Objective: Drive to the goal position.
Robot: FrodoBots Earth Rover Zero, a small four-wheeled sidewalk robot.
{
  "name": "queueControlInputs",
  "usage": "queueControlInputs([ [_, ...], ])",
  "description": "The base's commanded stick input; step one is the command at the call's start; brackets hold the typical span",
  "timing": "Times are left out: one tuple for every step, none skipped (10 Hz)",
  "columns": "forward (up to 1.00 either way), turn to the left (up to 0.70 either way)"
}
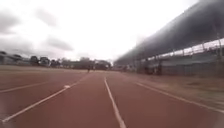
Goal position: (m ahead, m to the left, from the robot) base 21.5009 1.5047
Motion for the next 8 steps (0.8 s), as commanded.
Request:
queueControlInputs([
  [0.85,0.00],
  [0.85,0.00],
  [0.85,0.00],
  [0.85,0.00],
  [0.85,0.00],
  [0.85,0.00],
  [0.85,0.19],
  [0.85,0.27],
])
